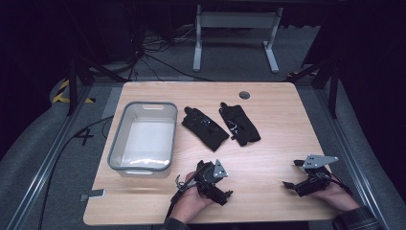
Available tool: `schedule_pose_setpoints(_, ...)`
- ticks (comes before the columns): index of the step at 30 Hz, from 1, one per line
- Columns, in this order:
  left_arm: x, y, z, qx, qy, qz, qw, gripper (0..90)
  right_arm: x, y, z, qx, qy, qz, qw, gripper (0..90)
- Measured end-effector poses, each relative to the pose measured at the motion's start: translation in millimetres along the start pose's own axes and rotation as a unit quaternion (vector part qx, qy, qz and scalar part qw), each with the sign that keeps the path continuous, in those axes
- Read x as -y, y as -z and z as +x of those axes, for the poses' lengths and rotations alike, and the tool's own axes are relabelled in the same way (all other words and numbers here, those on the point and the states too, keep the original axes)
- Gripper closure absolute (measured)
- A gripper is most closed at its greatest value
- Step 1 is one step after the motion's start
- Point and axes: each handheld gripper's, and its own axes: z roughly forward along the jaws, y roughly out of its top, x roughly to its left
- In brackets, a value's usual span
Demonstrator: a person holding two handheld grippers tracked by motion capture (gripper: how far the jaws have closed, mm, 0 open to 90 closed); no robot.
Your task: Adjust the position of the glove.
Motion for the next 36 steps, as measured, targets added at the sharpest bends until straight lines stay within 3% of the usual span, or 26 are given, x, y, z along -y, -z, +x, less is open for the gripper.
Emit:
schedule_pose_setpoints(5,-1.2,-1.1,-1.1,-0.004,0.007,0.000,1.0000,0.0,-0.3,-0.2,-1.1,-0.004,0.007,0.000,1.0000,1.9)
schedule_pose_setpoints(7,-1.2,-1.1,-1.1,-0.004,0.007,0.000,1.0000,0.0,-0.5,0.6,-1.6,-0.008,0.007,-0.001,0.9999,6.2)
schedule_pose_setpoints(9,-1.2,-1.1,-1.1,-0.004,0.007,0.000,1.0000,0.0,-3.3,4.5,-2.3,-0.013,0.011,0.004,0.9998,20.9)
schedule_pose_setpoints(12,-1.2,-1.1,-1.1,-0.003,0.008,0.000,1.0000,0.0,-7.3,8.0,-3.6,-0.009,0.016,0.006,0.9998,33.1)
schedule_pose_setpoints(18,-1.2,-1.1,-1.1,-0.004,0.007,0.000,1.0000,0.0,-21.3,12.3,-6.4,-0.018,0.016,-0.021,0.9995,55.6)
schedule_pose_setpoints(24,-1.2,-1.1,-1.1,-0.003,0.007,0.000,1.0000,0.0,-33.8,10.2,-8.9,-0.019,0.013,-0.014,0.9996,77.0)
schedule_pose_setpoints(28,-1.2,-1.1,-1.1,-0.004,0.007,0.000,1.0000,0.0,-40.3,8.2,-13.6,-0.033,0.003,-0.016,0.9993,89.6)
schedule_pose_setpoints(36,-1.2,-1.1,-1.1,-0.004,0.008,-0.001,1.0000,0.0,-53.1,4.4,-22.7,-0.038,0.003,-0.025,0.9990,90.0)
